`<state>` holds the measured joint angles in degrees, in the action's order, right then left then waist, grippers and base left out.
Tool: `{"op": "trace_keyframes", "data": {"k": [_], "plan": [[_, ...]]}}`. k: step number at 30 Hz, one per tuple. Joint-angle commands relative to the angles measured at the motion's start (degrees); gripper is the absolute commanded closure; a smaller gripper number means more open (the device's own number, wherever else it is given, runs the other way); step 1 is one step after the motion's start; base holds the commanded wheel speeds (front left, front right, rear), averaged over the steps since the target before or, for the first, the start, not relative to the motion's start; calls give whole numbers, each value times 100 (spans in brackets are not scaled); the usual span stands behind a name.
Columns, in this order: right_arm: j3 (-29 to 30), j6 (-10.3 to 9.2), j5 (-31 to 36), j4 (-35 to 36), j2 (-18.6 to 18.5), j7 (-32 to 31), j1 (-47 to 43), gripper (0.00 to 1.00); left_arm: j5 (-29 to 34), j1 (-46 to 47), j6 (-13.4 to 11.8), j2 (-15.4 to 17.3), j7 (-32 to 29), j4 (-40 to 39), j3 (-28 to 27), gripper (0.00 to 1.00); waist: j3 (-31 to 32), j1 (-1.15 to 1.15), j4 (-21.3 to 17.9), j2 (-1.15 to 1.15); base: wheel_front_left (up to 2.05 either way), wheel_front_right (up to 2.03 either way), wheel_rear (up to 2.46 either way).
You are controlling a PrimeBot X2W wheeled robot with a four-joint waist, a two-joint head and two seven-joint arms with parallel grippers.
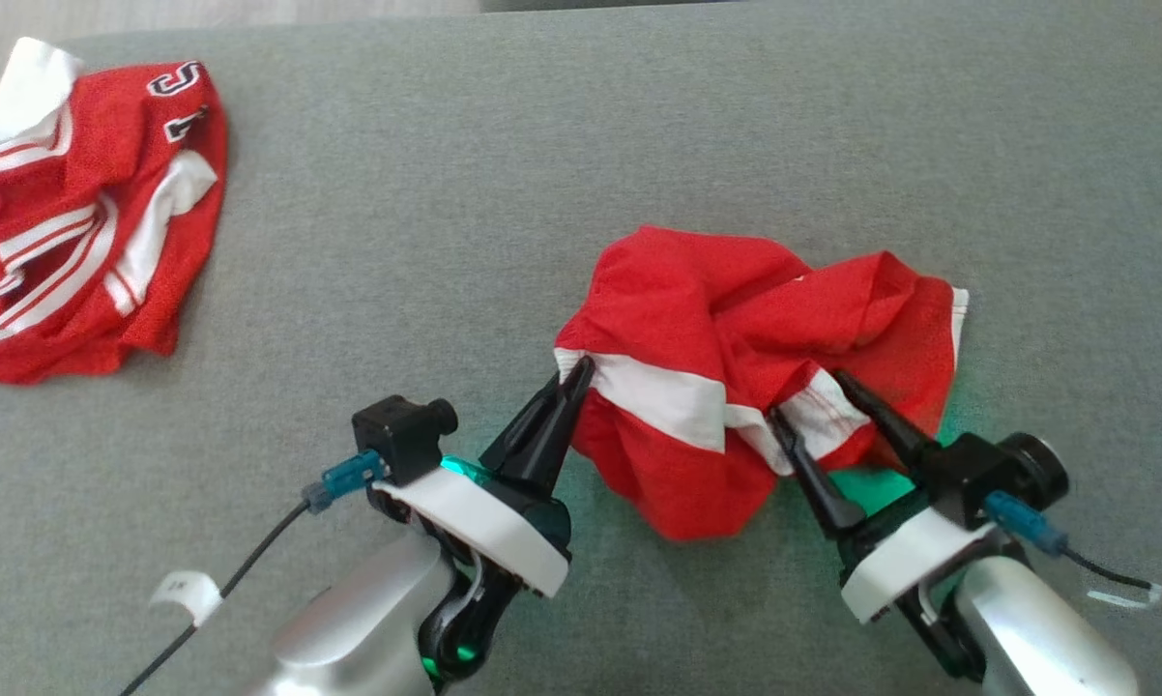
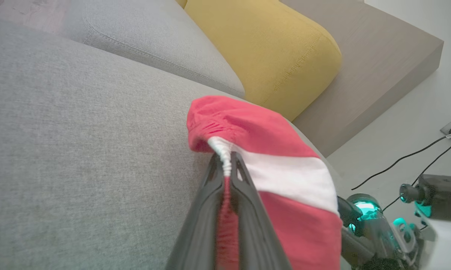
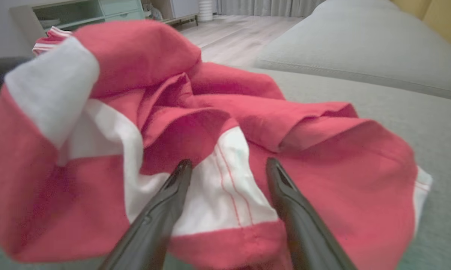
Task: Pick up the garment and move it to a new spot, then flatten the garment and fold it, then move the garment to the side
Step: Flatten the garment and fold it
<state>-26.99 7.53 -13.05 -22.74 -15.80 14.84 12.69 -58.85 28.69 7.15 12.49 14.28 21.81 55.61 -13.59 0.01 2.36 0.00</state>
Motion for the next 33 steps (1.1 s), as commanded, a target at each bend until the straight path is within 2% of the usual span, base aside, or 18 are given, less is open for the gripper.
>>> {"op": "trace_keyframes", "data": {"k": [1, 3, 4, 6, 9, 14, 21, 25, 26, 27, 28, 33], "plan": [[-280, -4, -164, 99, -139, 16, 139, 9, 64, 78, 34, 25, 71, -169, -213, 100, 17, -1, 55, 0, 0, 0, 0], [-516, -4, -350, 86, -286, 16, 210, 95, 92, 58, 34, 0, 71, -181, -241, 100, 35, -1, 86, 0, 0, 0, 0], [-564, -4, -404, 110, -333, 16, 239, 100, 100, 41, 34, -8, 71, -189, -250, 100, 46, -1, 98, 0, 0, 0, 0], [-542, -4, -491, 200, -363, 16, 271, 100, 140, 4, 34, -3, 71, -198, -262, 100, 72, -1, 111, 0, 0, 0, 0], [-156, -4, -695, 433, -266, 16, 218, 100, 220, -55, 34, 10, 71, -299, -326, 100, 117, -1, 118, 0, 0, 0, 0], [888, -4, -952, 850, -107, 16, 82, 100, 303, -132, 34, 159, 72, -552, -430, 100, 189, -1, 49, 0, 0, 0, 0], [2111, -4, -937, 926, -196, 16, -313, 100, 437, -274, 34, 257, 72, -855, -646, 100, 183, -1, -95, 0, 0, 0, 0], [2124, -4, -1049, 650, -177, 16, -597, 100, 566, -382, 34, 264, 72, -929, -695, 100, 124, -1, -184, 0, 0, 0, 0], [2018, -4, -1110, 600, -174, 16, -640, 85, 594, -400, 34, 271, 72, -939, -692, 100, 110, -1, -210, 0, 0, 0, 0], [1923, -4, -1173, 562, -170, 16, -675, 45, 619, -414, 34, 276, 72, -950, -695, 100, 93, -1, -231, 0, 0, 0, 0], [1826, -4, -1214, 544, -173, 16, -702, 0, 644, -428, 34, 281, 72, -959, -707, 100, 80, -1, -256, 0, 0, 0, 0], [1328, -4, -1379, 546, -307, 16, -936, 0, 744, -454, 34, 268, 72, -991, -770, 100, 0, -1, -319, 0, 0, 0, 0]]}}
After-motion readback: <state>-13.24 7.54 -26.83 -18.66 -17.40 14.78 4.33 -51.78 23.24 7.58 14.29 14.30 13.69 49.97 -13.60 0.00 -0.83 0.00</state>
